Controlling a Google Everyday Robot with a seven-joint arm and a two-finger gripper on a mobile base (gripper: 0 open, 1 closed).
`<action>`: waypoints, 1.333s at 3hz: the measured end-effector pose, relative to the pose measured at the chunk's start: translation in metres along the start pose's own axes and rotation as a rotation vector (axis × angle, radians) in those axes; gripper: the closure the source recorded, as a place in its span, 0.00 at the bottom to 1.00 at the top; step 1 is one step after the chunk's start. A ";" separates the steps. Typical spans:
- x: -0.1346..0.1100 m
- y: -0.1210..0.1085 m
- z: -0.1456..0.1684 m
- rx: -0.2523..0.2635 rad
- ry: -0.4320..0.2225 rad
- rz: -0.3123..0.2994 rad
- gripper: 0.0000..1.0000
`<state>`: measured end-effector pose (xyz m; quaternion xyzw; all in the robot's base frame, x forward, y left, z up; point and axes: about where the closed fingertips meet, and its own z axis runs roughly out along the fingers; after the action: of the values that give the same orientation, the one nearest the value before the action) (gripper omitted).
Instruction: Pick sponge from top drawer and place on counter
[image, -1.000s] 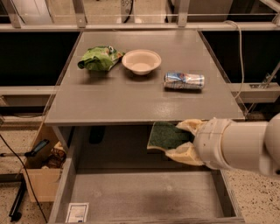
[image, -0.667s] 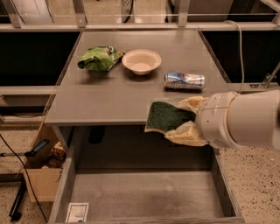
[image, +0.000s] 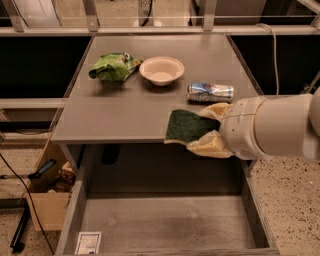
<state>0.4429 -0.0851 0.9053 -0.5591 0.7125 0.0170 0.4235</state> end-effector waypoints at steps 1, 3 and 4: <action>-0.011 -0.022 0.028 -0.028 -0.013 -0.035 1.00; -0.030 -0.052 0.089 -0.150 -0.059 -0.070 1.00; -0.042 -0.058 0.122 -0.231 -0.075 -0.088 1.00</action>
Offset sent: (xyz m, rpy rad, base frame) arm 0.0840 0.0335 -0.0065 -0.0016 0.0094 0.1163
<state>0.5618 -0.0132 0.8793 -0.6338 0.6643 0.1012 0.3831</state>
